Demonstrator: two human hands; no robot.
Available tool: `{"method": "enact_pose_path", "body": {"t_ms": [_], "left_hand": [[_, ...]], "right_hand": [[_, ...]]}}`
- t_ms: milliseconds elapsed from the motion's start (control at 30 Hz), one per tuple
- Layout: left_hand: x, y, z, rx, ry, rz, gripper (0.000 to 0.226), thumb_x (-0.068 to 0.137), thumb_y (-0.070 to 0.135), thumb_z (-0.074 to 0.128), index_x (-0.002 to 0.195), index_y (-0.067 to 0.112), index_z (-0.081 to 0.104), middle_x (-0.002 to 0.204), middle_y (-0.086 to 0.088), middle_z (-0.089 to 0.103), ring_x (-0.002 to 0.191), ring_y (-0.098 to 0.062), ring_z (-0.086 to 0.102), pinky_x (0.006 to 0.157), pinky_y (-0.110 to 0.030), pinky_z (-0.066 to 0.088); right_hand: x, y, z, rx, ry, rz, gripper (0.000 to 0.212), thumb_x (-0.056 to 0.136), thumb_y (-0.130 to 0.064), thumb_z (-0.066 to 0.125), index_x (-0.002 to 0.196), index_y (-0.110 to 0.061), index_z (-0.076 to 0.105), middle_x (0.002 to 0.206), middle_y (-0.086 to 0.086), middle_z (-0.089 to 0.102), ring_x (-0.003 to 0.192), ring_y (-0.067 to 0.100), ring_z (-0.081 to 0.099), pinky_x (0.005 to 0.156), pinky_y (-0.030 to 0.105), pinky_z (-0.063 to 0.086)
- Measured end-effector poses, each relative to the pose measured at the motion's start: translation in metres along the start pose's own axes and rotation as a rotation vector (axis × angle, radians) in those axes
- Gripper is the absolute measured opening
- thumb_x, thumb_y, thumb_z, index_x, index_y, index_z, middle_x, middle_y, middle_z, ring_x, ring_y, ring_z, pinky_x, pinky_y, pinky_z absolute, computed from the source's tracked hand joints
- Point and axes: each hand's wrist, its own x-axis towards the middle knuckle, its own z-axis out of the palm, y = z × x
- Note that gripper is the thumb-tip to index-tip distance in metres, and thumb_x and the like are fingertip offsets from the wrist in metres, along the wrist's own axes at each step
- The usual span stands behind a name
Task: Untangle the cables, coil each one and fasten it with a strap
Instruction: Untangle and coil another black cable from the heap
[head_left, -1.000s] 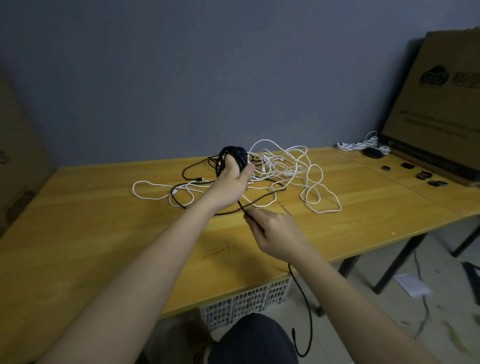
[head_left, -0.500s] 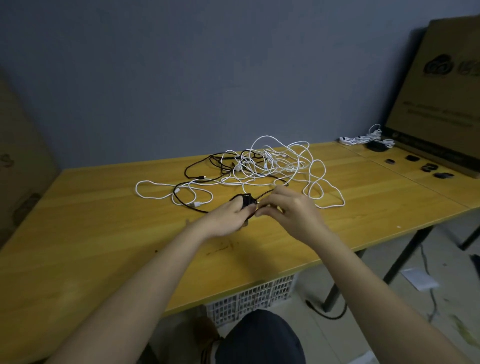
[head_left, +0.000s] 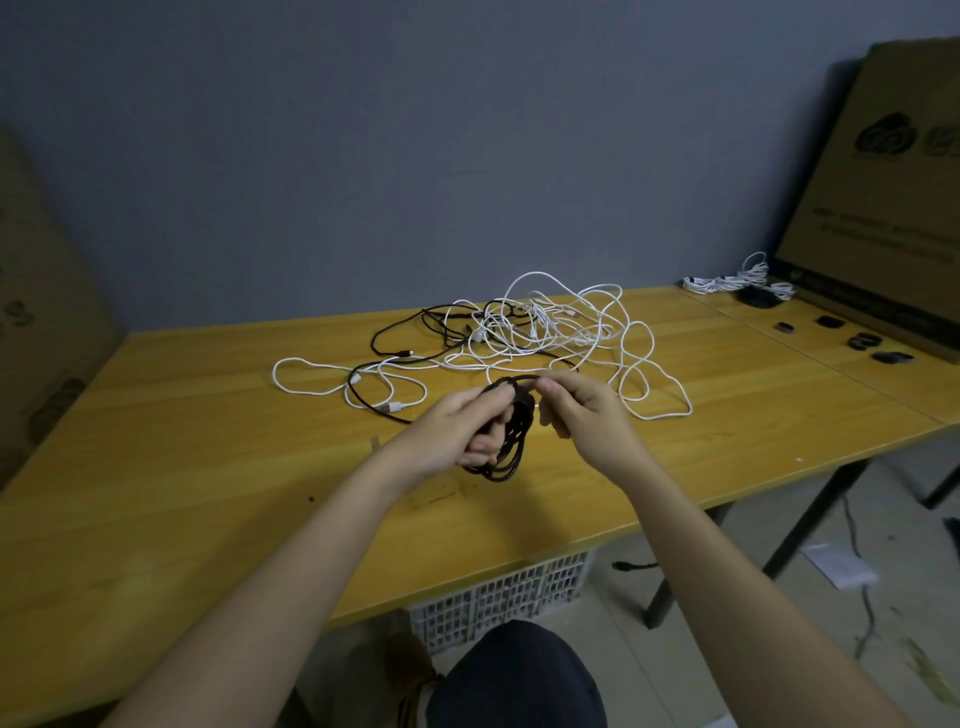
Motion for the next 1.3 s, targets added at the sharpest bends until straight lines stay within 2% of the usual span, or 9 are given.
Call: {"method": "enact_pose_path", "body": {"t_ms": [233, 400, 533, 733, 933, 1100, 1167, 1233, 1300], "left_hand": [[-0.005, 0.008, -0.010, -0.203, 0.100, 0.084, 0.036, 0.099, 0.041, 0.031, 0.079, 0.014, 0.043, 0.047, 0.010, 0.026, 0.037, -0.008, 0.021, 0.066, -0.027, 0.043], [-0.005, 0.023, -0.009, -0.439, 0.129, 0.152, 0.041, 0.104, 0.039, 0.020, 0.077, 0.016, 0.040, 0.044, 0.012, 0.026, 0.034, -0.004, 0.020, 0.062, -0.023, 0.044], [0.002, 0.026, -0.003, -0.364, 0.245, 0.202, 0.040, 0.101, 0.046, 0.026, 0.080, 0.016, 0.042, 0.048, 0.010, 0.032, 0.038, -0.007, 0.028, 0.070, -0.028, 0.041], [0.014, 0.011, 0.003, -0.012, 0.385, 0.283, 0.030, 0.101, 0.038, 0.036, 0.081, 0.016, 0.039, 0.061, 0.008, 0.043, 0.054, -0.008, 0.043, 0.064, -0.016, 0.042], [0.026, 0.000, -0.012, 0.233, 0.529, 0.267, 0.035, 0.100, 0.045, 0.035, 0.098, 0.010, 0.037, 0.071, 0.000, 0.050, 0.071, -0.014, 0.049, 0.079, -0.032, 0.040], [0.043, -0.020, -0.015, 0.562, 0.394, -0.054, 0.079, 0.094, 0.060, 0.034, 0.144, 0.004, 0.010, 0.126, -0.021, 0.053, 0.116, -0.035, 0.052, 0.091, -0.043, 0.043], [0.045, -0.026, -0.018, 0.732, 0.333, -0.130, 0.075, 0.096, 0.058, 0.035, 0.143, 0.004, 0.011, 0.116, -0.017, 0.058, 0.104, -0.032, 0.057, 0.082, -0.042, 0.046], [0.045, -0.029, -0.017, 0.952, 0.283, -0.118, 0.057, 0.096, 0.055, 0.039, 0.124, 0.006, 0.029, 0.088, -0.008, 0.059, 0.079, -0.028, 0.057, 0.061, -0.038, 0.042], [0.043, -0.030, -0.017, 1.111, 0.233, -0.084, 0.049, 0.096, 0.055, 0.039, 0.112, 0.008, 0.035, 0.071, -0.003, 0.052, 0.070, -0.026, 0.056, 0.056, -0.038, 0.041]], "right_hand": [[-0.008, 0.021, -0.002, 0.045, 0.018, 0.061, 0.028, 0.103, -0.022, 0.040, 0.095, -0.023, 0.067, 0.061, -0.003, 0.050, 0.064, 0.014, 0.055, 0.074, 0.028, 0.044], [-0.003, 0.018, 0.013, -0.072, 0.050, 0.082, 0.028, 0.103, -0.022, 0.039, 0.089, -0.034, 0.061, 0.062, -0.006, 0.044, 0.058, 0.007, 0.042, 0.062, 0.027, 0.036], [-0.004, 0.017, 0.027, -0.417, 0.010, 0.045, 0.021, 0.102, -0.031, 0.039, 0.089, -0.029, 0.055, 0.055, -0.007, 0.044, 0.048, 0.012, 0.039, 0.050, 0.032, 0.028], [-0.014, 0.014, 0.043, -0.806, -0.178, -0.111, 0.032, 0.103, -0.037, 0.032, 0.117, -0.015, 0.051, 0.073, 0.008, 0.059, 0.067, 0.035, 0.055, 0.048, 0.034, 0.027], [-0.029, 0.020, 0.039, -0.703, -0.305, -0.025, 0.031, 0.103, -0.030, 0.036, 0.130, -0.018, 0.048, 0.116, 0.004, 0.065, 0.094, 0.028, 0.062, 0.069, 0.038, 0.048], [-0.032, 0.019, 0.040, -0.673, -0.339, -0.079, 0.031, 0.103, -0.025, 0.040, 0.131, -0.018, 0.051, 0.125, 0.002, 0.062, 0.102, 0.024, 0.060, 0.072, 0.035, 0.048], [-0.032, 0.017, 0.036, -0.667, -0.325, -0.068, 0.029, 0.102, -0.024, 0.043, 0.126, -0.016, 0.056, 0.118, 0.003, 0.065, 0.097, 0.024, 0.060, 0.069, 0.033, 0.044], [-0.032, 0.015, 0.032, -0.699, -0.358, -0.062, 0.028, 0.101, -0.024, 0.046, 0.125, -0.015, 0.058, 0.111, 0.004, 0.066, 0.092, 0.023, 0.060, 0.067, 0.031, 0.042], [-0.033, 0.013, 0.027, -0.674, -0.395, -0.016, 0.028, 0.100, -0.024, 0.049, 0.126, -0.018, 0.058, 0.098, 0.002, 0.068, 0.079, 0.017, 0.058, 0.064, 0.028, 0.039]]}}
